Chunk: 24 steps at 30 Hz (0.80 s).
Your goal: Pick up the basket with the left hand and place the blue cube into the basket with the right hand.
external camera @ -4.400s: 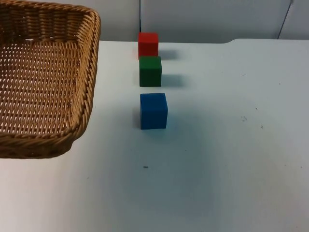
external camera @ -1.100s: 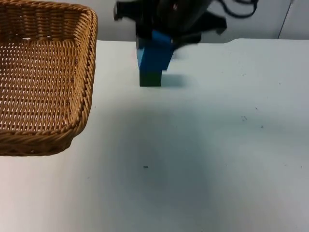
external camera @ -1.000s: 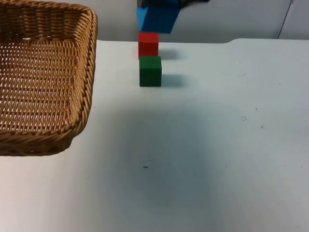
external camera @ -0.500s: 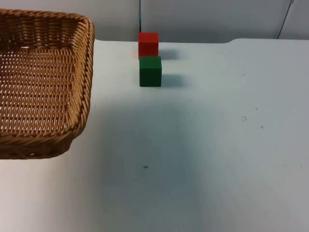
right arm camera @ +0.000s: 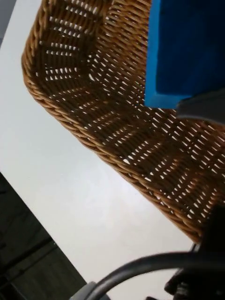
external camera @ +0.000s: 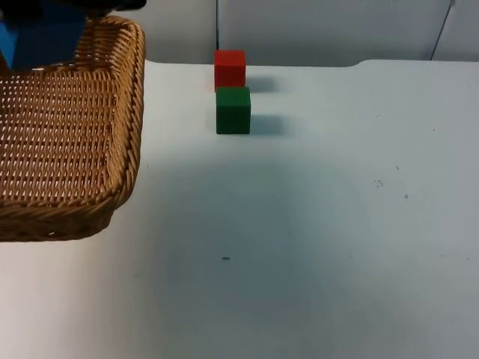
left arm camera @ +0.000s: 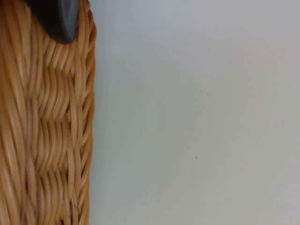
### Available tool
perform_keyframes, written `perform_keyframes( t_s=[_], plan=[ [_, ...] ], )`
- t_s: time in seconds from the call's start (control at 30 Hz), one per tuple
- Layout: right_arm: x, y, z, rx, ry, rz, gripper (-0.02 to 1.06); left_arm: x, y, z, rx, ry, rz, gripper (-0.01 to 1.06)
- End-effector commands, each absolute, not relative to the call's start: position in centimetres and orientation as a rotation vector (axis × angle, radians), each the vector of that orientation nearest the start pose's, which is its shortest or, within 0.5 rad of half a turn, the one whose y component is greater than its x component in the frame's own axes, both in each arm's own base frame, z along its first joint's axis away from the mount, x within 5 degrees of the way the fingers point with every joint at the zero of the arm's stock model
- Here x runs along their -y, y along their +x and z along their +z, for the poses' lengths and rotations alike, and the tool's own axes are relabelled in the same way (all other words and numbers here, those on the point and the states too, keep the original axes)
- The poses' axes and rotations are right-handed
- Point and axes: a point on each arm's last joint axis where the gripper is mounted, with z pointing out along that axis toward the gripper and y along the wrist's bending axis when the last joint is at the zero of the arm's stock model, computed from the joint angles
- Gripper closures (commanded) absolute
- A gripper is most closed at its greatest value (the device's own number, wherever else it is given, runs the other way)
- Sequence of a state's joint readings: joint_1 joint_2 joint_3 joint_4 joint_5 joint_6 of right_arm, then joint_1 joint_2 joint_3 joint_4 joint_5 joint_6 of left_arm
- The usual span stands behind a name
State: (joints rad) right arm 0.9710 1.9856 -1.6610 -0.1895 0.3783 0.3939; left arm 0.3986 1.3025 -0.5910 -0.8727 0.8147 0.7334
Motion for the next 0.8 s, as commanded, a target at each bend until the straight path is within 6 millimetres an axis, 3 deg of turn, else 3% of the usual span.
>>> perform_keyframes(
  t_s=[0.0, 0.13, 0.77],
  plan=[
    [-39.2, 27.1, 27.3, -2.083, -0.8, 0.6, 1.05, -3.2, 21.0, 20.8, -2.551, -0.338, -0.696, 1.05],
    [-39.7, 27.5, 25.4, -2.108, -0.815, 0.586, 1.05, -3.1, 20.9, 20.9, -2.55, -0.33, -0.712, 1.05],
    [-40.6, 28.0, 20.8, -2.171, -0.88, 0.525, 1.05, -3.0, 21.0, 21.0, -2.538, -0.31, -0.72, 1.05]
  ],
)
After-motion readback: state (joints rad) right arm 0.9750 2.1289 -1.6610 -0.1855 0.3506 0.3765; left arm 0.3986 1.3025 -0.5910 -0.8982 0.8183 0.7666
